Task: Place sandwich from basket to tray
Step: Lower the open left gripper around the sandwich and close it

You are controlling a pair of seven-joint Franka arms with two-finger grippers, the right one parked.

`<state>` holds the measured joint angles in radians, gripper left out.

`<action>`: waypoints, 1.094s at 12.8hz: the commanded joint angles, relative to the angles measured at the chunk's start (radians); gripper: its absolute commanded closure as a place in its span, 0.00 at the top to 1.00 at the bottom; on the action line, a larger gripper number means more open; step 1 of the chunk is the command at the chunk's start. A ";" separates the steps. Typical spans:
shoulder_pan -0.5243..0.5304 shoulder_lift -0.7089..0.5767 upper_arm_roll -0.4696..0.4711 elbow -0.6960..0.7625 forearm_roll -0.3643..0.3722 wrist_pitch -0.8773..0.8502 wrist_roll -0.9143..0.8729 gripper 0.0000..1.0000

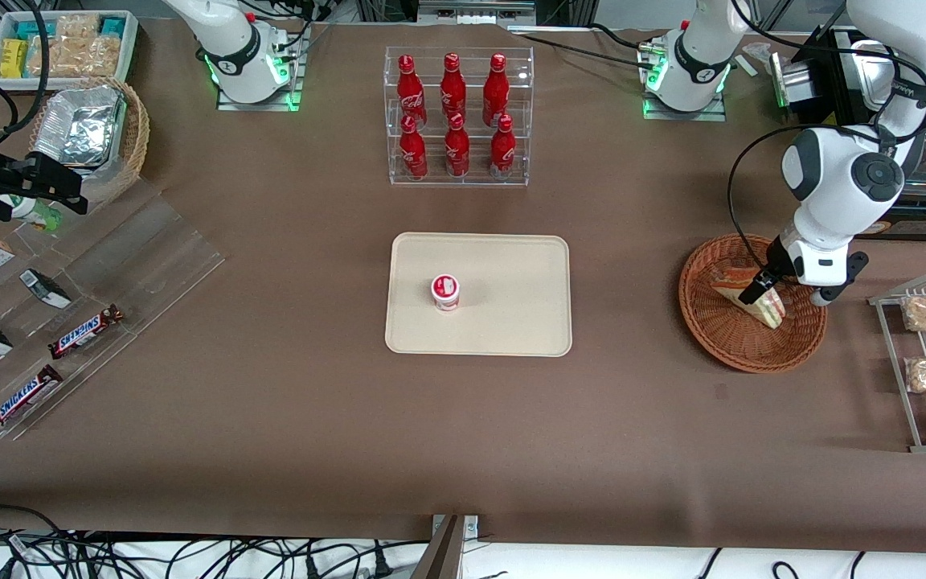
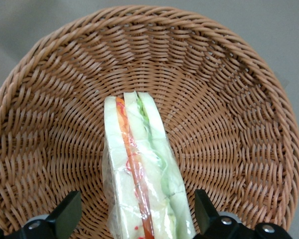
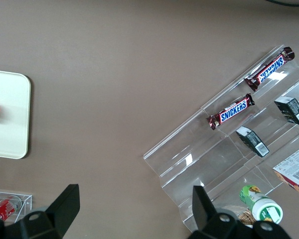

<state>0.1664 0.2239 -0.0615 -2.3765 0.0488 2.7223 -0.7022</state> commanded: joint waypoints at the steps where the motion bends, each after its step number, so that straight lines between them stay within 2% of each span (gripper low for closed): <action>1: 0.002 0.006 -0.004 -0.007 0.023 0.019 -0.025 1.00; 2: 0.002 0.012 -0.004 -0.007 0.022 0.020 -0.026 0.91; 4: 0.002 0.020 -0.004 -0.006 0.022 0.025 -0.033 0.34; 5: 0.002 0.025 -0.004 -0.006 0.022 0.025 -0.040 0.16; 6: 0.001 0.025 -0.004 -0.004 0.022 0.025 -0.042 0.05; 7: 0.002 0.023 -0.004 -0.003 0.022 0.024 -0.042 0.00; 10: 0.001 -0.021 -0.006 0.019 0.023 -0.031 -0.036 0.00; 14: -0.004 -0.075 -0.018 0.234 0.025 -0.419 0.049 0.00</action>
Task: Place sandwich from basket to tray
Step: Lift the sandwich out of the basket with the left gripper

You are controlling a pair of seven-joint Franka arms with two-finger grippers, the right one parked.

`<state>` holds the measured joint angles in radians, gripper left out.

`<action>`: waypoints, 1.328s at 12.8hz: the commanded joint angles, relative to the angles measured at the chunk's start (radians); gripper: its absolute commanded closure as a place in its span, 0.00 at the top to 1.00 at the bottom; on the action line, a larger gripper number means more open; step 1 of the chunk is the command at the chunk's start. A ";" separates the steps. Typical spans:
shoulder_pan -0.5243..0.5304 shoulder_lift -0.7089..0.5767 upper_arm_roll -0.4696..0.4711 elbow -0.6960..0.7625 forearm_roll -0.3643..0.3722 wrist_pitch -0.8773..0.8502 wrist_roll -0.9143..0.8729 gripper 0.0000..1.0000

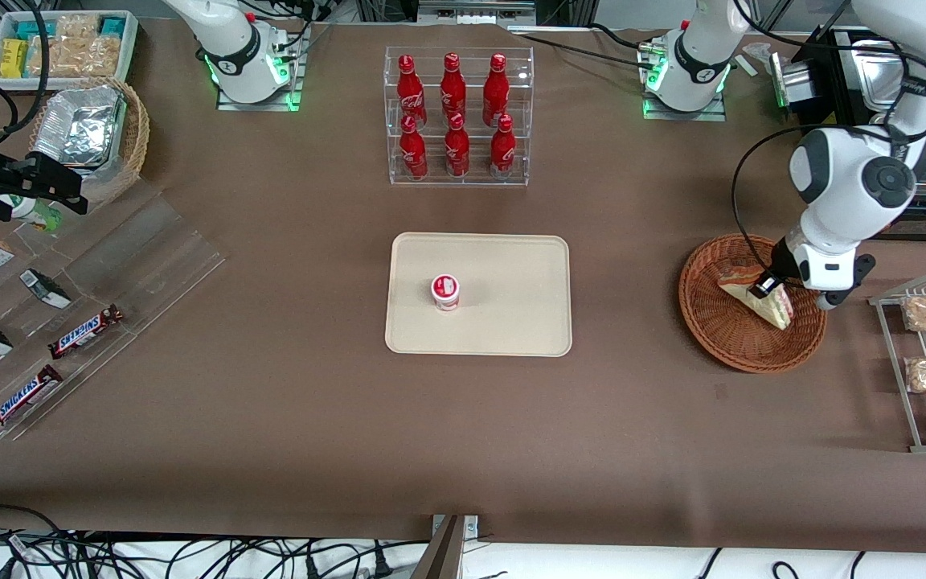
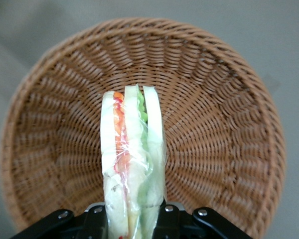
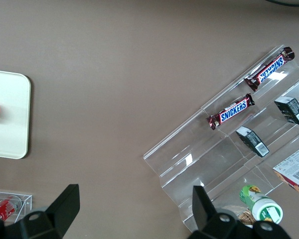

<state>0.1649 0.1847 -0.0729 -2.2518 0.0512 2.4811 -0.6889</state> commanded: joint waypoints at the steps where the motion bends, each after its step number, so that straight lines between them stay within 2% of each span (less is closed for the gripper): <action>1: -0.007 -0.034 -0.008 0.192 0.022 -0.285 0.045 0.00; 4: -0.013 -0.024 -0.045 0.409 0.015 -0.552 0.071 0.00; 9: -0.027 0.048 -0.197 0.688 0.009 -0.798 0.051 0.00; 12: -0.102 0.075 -0.223 0.744 0.010 -0.824 0.029 0.00; 17: -0.312 0.179 -0.220 0.805 0.024 -0.818 -0.066 0.00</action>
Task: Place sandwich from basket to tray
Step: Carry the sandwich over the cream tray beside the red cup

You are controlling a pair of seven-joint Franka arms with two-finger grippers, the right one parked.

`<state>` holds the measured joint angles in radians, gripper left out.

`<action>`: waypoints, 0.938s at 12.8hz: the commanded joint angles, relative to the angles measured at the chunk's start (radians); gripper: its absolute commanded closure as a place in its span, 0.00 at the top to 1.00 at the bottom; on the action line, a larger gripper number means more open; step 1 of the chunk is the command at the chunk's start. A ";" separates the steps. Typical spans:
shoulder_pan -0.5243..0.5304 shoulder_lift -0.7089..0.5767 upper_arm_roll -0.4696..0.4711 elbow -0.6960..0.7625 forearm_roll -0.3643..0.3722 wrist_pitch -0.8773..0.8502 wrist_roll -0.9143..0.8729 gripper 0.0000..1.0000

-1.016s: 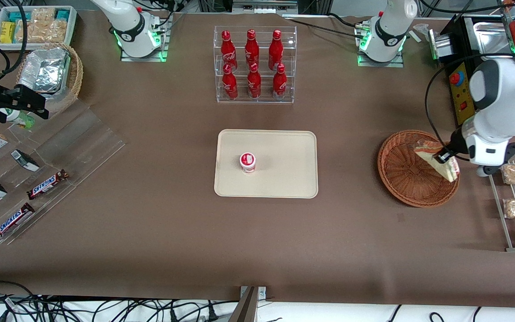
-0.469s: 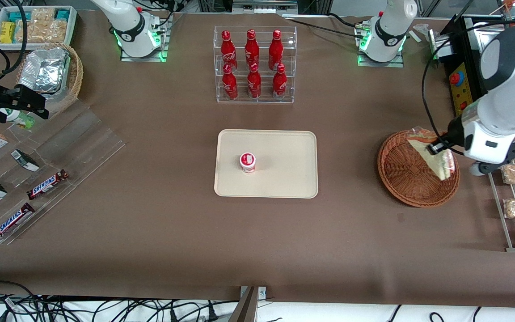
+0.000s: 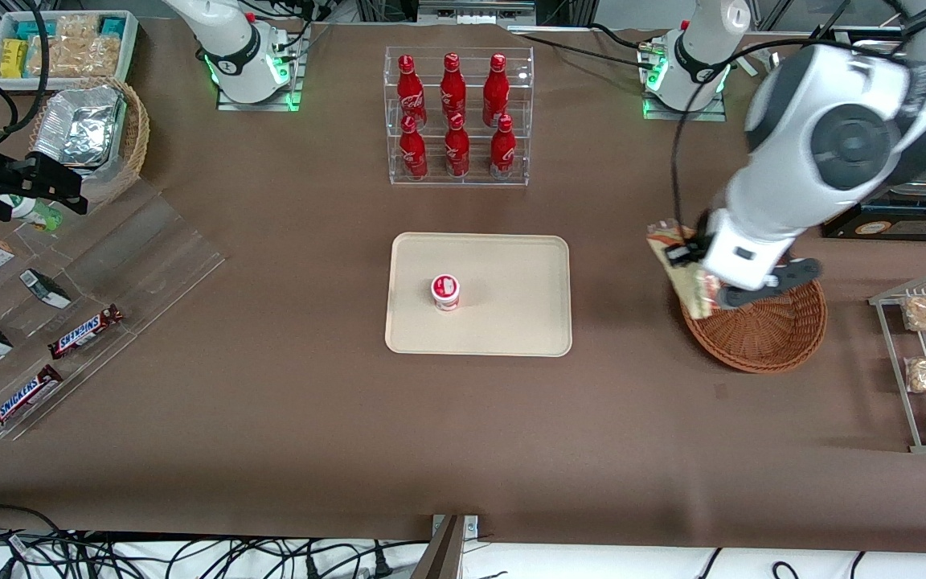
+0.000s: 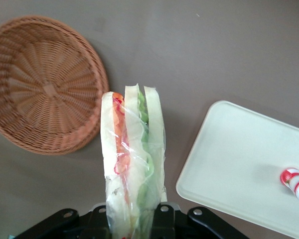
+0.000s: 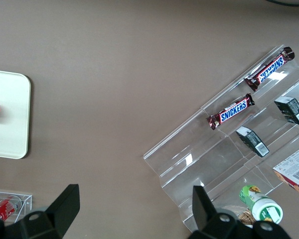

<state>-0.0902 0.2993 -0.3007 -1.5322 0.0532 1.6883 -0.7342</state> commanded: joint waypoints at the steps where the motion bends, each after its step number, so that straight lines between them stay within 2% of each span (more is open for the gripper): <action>1: -0.083 0.081 0.008 0.086 0.023 -0.024 -0.043 0.00; 3: -0.138 0.104 0.005 0.086 0.072 0.025 -0.060 0.00; 8: -0.232 0.153 0.005 0.028 0.077 0.233 -0.067 0.00; 12: -0.276 0.146 0.005 -0.159 0.114 0.445 -0.076 0.00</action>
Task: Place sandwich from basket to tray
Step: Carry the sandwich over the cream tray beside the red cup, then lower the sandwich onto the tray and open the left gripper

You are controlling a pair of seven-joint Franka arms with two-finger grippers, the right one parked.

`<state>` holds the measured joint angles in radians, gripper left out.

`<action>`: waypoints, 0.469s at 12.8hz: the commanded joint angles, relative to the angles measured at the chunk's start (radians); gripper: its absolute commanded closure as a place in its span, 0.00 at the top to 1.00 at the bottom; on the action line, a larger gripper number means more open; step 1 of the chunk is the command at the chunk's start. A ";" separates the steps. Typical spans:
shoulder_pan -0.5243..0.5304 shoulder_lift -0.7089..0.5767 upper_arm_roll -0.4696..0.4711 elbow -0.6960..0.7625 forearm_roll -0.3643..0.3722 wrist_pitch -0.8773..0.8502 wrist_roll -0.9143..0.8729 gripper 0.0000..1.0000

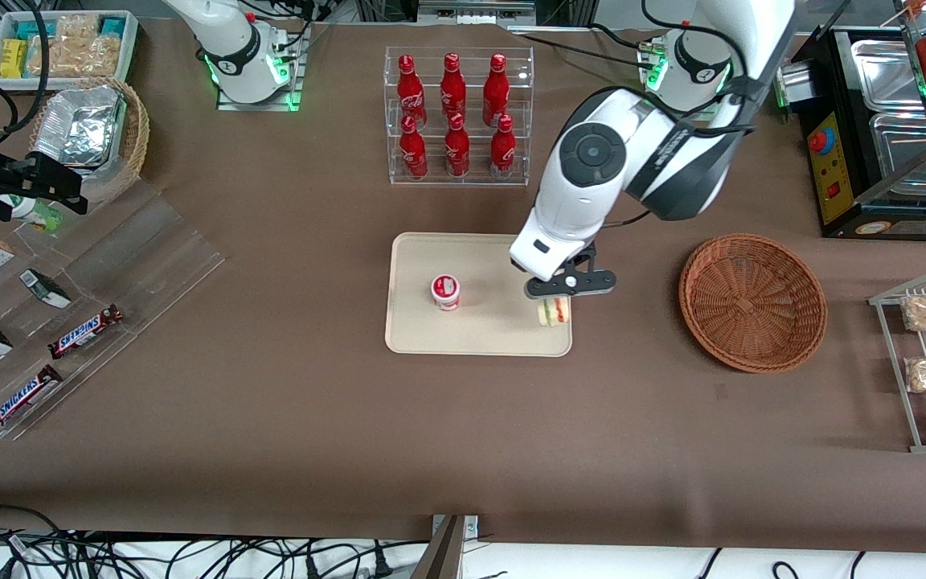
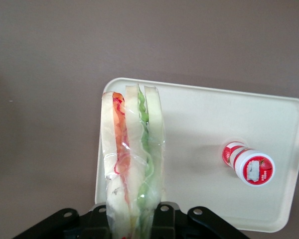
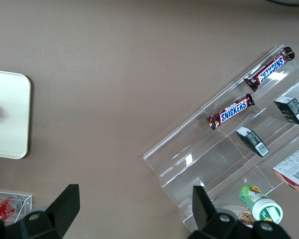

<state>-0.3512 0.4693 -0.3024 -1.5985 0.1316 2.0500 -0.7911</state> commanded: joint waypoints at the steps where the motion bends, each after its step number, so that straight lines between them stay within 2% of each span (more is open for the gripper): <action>1: -0.015 -0.026 0.006 -0.127 0.036 0.123 -0.022 0.00; 5: -0.037 -0.017 0.006 -0.244 0.037 0.270 -0.023 0.00; 6: -0.037 -0.006 0.006 -0.264 0.060 0.303 -0.023 0.00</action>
<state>-0.3797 0.4711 -0.3023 -1.8072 0.1496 2.2889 -0.7988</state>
